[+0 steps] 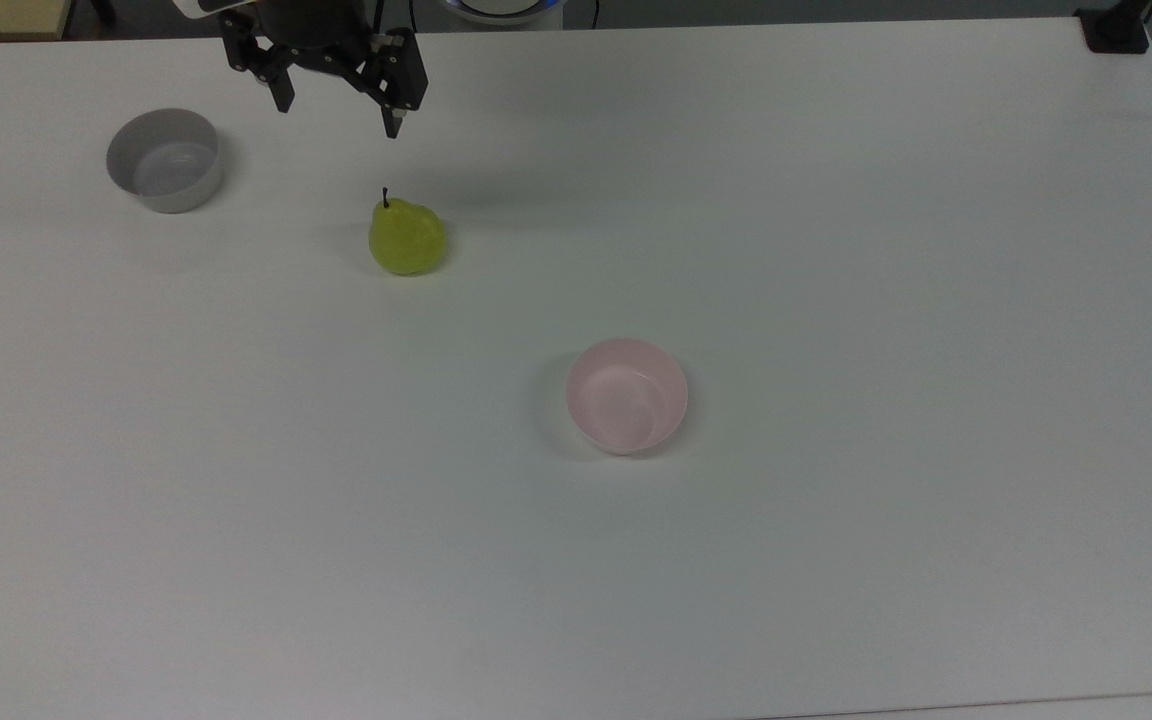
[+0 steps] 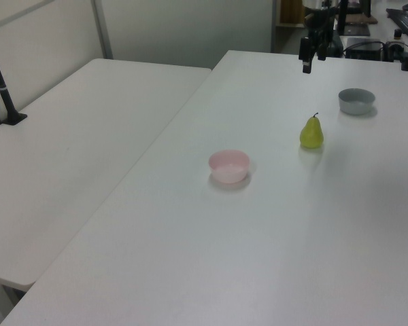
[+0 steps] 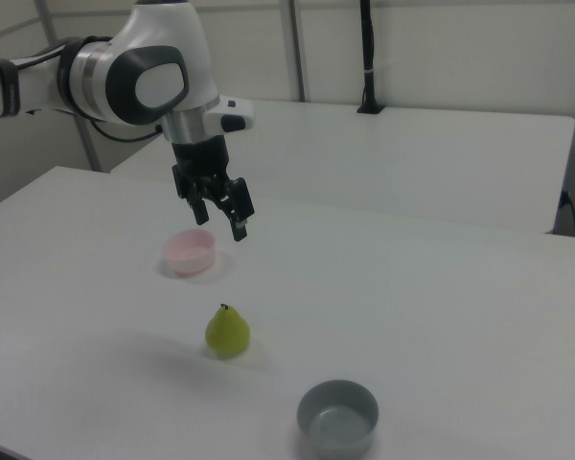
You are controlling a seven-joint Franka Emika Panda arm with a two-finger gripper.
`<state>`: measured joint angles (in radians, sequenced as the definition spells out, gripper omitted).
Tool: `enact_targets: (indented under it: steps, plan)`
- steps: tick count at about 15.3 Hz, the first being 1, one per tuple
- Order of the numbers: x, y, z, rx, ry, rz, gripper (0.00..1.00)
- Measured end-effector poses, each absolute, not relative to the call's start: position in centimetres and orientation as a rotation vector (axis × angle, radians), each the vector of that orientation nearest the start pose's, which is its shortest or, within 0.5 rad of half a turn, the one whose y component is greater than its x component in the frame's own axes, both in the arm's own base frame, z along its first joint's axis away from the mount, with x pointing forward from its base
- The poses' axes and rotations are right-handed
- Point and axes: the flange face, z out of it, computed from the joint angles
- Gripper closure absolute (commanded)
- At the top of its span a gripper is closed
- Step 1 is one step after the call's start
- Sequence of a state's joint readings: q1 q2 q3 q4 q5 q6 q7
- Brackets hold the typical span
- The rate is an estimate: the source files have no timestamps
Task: Place the pear in the bowl
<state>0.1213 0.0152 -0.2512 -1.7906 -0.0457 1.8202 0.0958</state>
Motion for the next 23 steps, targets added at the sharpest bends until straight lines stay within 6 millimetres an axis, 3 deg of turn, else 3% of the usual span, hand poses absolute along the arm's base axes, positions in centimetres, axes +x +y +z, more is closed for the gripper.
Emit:
enact_targets:
  steps: [2, 6, 23]
  plan:
    - [56.3, -8.3, 54.1, -3.174, 0.357, -0.03, 0.0]
    - [55.9, -9.3, 57.9, -3.184, 0.325, -0.019, 0.0]
    - [56.6, -9.3, 57.4, -3.204, 0.147, -0.002, 0.0]
